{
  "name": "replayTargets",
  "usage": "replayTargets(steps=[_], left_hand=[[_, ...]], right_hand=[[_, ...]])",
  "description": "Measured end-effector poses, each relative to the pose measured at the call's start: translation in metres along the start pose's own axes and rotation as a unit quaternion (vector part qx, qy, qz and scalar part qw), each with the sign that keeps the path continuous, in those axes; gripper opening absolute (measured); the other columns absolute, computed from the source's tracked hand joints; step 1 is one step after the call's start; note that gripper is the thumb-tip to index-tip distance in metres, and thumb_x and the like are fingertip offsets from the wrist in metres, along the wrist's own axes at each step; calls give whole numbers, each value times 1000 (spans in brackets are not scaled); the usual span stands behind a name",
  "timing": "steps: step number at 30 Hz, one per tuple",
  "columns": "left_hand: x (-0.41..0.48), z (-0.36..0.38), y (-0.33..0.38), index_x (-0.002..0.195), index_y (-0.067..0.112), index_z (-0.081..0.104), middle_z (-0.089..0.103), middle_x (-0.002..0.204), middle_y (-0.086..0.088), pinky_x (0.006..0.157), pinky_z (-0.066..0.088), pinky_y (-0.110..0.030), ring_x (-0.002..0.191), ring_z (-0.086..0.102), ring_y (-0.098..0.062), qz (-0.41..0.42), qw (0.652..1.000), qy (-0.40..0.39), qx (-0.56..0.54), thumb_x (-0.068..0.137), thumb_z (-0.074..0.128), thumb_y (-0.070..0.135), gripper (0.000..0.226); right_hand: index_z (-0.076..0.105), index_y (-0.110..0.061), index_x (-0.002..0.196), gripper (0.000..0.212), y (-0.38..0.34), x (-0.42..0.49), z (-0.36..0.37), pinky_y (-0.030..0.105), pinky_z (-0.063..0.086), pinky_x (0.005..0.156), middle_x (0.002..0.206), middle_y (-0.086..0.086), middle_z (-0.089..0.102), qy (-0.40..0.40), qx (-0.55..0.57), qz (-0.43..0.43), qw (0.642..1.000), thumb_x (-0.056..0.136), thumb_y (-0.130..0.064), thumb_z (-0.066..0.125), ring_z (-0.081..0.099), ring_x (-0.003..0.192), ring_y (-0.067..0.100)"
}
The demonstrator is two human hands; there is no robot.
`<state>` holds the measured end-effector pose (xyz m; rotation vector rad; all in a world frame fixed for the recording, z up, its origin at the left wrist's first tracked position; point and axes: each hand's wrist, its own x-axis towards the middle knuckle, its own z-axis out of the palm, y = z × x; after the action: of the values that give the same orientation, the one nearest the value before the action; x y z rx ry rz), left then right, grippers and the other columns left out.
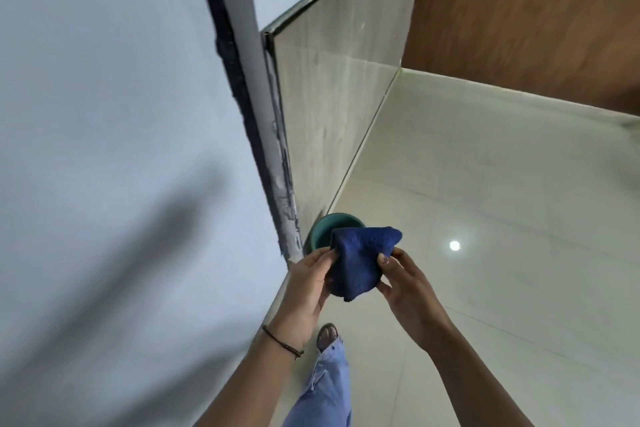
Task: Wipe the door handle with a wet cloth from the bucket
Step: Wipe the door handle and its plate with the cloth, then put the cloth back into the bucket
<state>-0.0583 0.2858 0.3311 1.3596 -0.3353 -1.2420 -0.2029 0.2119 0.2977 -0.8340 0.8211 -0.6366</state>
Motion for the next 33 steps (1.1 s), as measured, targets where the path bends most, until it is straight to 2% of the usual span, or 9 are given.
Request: replayTargets(steps=[5,8,12,18,21,24,27,30,33], left_hand=[[134,18,-1,94,1,65,63,99,-20,72,46,-31,87,58,-24,-50,997,21,-46,97,46,5,20],[219,19,-19,104,-7,64,63,108,-32,86,46,-44,96,58,-32,-114,990,55,-56,96,48,6,22],[334,12,-76,105,-7,62,64,106,-32,80,46,-44,94,57,-34,-199,975,90,-32,95,54,15,26],[497,-32,-216,122,-8,55,69,110,-19,86,57,-38,99,67,-31,-234,961,140,54,85,61,-8,38],[576,-63,-299,120,-7,57,69,103,-12,73,56,-19,87,66,-18,-221,950,175,135,82,59,-15,39],[648,-88,-375,116,-13,58,66,114,-28,79,52,-27,99,65,-30,-221,931,215,196,80,57,-19,36],[702,-113,-441,111,-16,58,66,110,-33,67,55,-23,93,64,-32,-256,908,242,229,80,55,-19,31],[739,-125,-493,117,-12,58,64,116,-31,93,49,-44,109,62,-41,-290,882,269,258,83,52,-16,35],[754,-131,-519,124,-8,57,61,125,-27,96,48,-40,116,60,-37,-335,852,277,290,85,53,-9,40]], right_hand=[[55,-11,119,49,-13,114,-31,31,59,78,108,15,74,59,-58,57,995,76,-12,77,71,101,28],[65,-10,104,34,-10,189,-46,26,58,60,90,9,76,155,-190,87,966,74,-14,80,74,75,20],[62,-12,87,18,30,299,-84,21,49,43,75,6,69,183,-285,140,930,76,-16,77,61,56,15],[55,-9,120,32,171,464,-167,36,54,75,107,8,68,132,-286,260,913,88,-4,59,66,91,23],[49,-5,127,40,258,543,-203,36,50,78,114,13,65,100,-310,303,896,87,0,54,62,97,27],[49,-2,127,40,331,610,-231,34,48,84,116,14,64,99,-355,331,869,87,-2,55,61,105,31],[50,3,131,43,396,663,-250,37,47,98,129,22,60,101,-370,372,845,88,2,54,56,120,35],[43,5,138,41,446,701,-265,31,40,102,140,20,51,97,-386,423,814,97,-1,42,49,129,33],[37,4,143,42,474,716,-278,30,38,105,147,20,43,97,-373,457,802,102,-4,32,46,131,33]])
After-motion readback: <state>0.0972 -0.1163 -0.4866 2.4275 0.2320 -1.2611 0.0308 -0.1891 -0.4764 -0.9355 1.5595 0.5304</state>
